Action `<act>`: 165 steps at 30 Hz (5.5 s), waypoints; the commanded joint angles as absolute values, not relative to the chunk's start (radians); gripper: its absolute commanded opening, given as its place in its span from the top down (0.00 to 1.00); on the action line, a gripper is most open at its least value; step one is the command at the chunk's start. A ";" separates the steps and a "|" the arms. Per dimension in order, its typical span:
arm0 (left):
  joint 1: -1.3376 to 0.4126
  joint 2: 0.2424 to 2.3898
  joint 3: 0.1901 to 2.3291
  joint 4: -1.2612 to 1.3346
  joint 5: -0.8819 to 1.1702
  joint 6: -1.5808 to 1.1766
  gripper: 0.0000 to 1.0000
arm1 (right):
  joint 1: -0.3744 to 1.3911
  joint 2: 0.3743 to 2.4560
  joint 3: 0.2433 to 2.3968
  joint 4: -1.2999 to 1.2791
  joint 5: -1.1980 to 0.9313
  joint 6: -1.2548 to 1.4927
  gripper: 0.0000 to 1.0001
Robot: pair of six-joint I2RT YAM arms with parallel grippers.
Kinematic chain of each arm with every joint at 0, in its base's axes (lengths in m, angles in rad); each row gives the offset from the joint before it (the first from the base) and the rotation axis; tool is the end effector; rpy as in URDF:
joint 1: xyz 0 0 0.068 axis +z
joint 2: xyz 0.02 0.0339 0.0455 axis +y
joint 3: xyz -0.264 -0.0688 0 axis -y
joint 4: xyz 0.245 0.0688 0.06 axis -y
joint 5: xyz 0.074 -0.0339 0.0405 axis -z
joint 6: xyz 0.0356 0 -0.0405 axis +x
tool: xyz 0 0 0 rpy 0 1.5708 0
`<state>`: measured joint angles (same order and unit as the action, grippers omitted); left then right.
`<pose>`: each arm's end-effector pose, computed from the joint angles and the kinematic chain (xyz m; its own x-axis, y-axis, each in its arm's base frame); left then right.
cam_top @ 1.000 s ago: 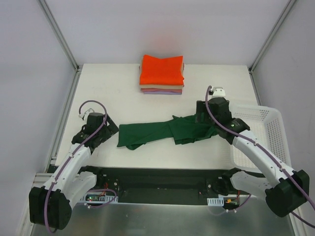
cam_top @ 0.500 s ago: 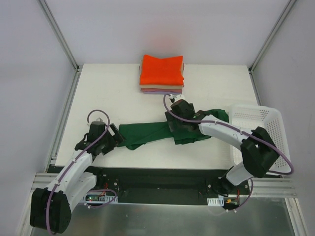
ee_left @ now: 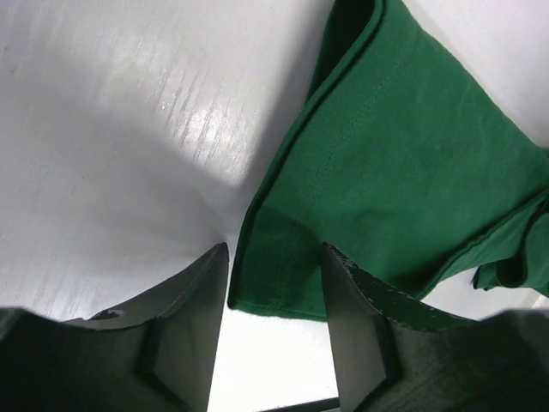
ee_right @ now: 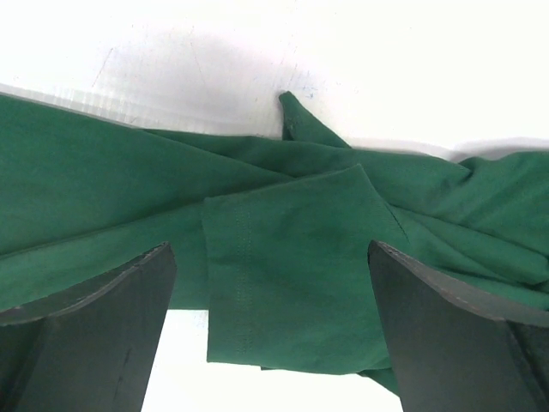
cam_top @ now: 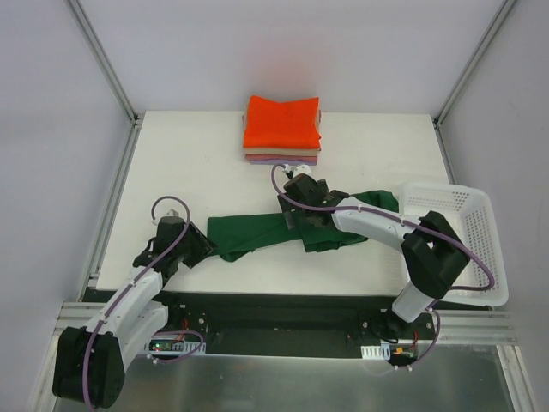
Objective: Fold and stack the t-shirts
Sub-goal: Flatten out the tshirt
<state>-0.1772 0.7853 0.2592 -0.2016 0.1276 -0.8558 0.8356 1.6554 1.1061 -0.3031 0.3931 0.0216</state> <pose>0.1537 -0.0321 0.1563 -0.6319 -0.6477 -0.4256 -0.3184 0.7177 -0.6193 0.2468 0.2526 0.2193 -0.5160 -0.5408 -0.6643 -0.5050 0.8184 -0.2741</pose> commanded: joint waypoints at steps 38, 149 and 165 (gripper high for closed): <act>-0.181 0.703 0.291 -0.212 0.163 -0.824 1.00 | 0.830 1.826 1.232 -0.578 0.772 0.245 0.62; -0.057 1.525 0.997 -0.276 -0.285 -0.571 1.00 | 0.436 2.037 1.500 -0.624 0.319 0.154 0.76; -0.055 1.226 1.060 -0.279 -0.302 -0.525 1.00 | 0.428 1.708 1.601 -0.699 0.610 -0.156 1.00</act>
<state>-0.0639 1.3895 1.0016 -0.2867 -0.2924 -0.5587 0.4335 1.9129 1.5673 -0.6636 0.4953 -0.0612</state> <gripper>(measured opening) 0.010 0.024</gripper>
